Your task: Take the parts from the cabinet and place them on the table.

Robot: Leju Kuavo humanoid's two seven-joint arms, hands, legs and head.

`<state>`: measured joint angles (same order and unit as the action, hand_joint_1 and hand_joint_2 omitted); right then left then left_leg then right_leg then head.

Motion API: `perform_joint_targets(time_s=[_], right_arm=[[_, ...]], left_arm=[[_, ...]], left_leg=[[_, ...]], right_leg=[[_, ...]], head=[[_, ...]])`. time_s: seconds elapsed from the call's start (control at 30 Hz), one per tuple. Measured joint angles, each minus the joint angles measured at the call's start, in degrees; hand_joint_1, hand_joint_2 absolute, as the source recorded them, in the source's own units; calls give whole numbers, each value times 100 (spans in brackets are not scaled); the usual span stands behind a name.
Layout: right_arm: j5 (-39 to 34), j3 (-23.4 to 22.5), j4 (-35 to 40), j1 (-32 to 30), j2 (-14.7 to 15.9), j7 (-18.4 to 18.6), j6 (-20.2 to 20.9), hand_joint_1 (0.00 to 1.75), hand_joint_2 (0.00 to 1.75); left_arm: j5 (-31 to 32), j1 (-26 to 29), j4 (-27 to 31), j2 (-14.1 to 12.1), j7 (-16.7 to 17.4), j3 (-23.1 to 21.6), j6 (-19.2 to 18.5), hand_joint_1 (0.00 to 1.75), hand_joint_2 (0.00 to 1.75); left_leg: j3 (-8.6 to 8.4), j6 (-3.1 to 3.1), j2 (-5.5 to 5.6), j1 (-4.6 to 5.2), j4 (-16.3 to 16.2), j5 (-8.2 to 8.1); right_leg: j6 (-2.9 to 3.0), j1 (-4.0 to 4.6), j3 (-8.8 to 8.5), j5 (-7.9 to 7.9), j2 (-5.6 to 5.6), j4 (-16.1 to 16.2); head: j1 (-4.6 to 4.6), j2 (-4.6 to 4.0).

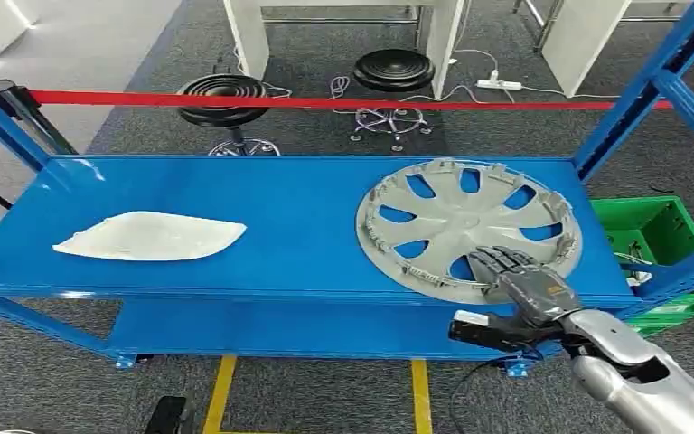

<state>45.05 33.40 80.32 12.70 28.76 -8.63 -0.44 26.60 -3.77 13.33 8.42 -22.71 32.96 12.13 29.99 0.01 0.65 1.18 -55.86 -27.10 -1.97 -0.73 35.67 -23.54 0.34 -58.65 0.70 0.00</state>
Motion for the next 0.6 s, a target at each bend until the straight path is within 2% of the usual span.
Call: perform_joint_targets(time_s=[0.6], right_arm=[[11,9,-415,209,-181,15,-17,0,175]], left_arm=[[22,-2,0,4,2,0,0,0,0]], left_leg=[[1,1,1,0,0,1]], right_leg=[[0,0,0,0,-1,0]], head=[[0,0]])
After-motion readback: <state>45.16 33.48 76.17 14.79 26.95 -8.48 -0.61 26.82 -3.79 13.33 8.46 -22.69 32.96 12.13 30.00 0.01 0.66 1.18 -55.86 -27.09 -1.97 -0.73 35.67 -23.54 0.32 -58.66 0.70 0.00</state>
